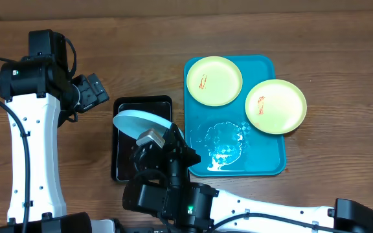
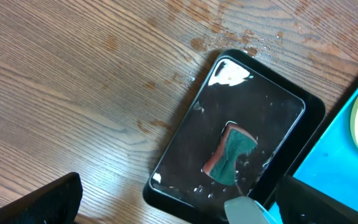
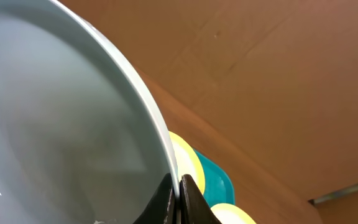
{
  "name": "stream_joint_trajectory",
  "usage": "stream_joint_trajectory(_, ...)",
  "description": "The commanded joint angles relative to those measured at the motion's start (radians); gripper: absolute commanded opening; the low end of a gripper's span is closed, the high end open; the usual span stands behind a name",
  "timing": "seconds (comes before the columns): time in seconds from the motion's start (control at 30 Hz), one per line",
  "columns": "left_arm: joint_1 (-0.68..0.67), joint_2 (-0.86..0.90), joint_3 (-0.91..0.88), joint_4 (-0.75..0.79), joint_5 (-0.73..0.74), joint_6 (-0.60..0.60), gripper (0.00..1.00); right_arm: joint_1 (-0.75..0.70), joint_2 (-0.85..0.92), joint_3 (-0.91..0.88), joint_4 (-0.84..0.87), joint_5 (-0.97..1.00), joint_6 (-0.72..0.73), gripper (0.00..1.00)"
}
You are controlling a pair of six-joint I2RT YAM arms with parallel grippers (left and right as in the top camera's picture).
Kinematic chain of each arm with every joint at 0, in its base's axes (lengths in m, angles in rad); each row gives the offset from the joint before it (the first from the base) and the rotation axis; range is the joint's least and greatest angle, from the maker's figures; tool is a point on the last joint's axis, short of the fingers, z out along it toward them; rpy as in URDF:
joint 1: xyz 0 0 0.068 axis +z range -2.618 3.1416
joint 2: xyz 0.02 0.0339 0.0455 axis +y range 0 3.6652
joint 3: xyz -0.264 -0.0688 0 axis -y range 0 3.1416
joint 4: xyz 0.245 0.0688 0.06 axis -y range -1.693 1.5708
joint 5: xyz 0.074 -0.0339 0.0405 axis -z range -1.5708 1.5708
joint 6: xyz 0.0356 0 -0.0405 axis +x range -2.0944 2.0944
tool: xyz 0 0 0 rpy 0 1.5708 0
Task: Clean dirty plates on tray and stack at the side
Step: 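Lift the white plate with the right gripper and tilt it over the black tray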
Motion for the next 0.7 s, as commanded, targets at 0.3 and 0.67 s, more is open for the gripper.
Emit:
stream_joint_trajectory(0.3, 0.004, -0.009, 0.017, 0.002, -0.016, 0.015, 1.0, 0.003, -0.012, 0.024, 0.008, 0.039, -0.007, 0.04)
stream_joint_trajectory(0.67, 0.004, -0.009, 0.017, 0.002, -0.016, 0.015, 1.0, -0.018, -0.012, 0.024, 0.012, 0.026, 0.008, 0.04)
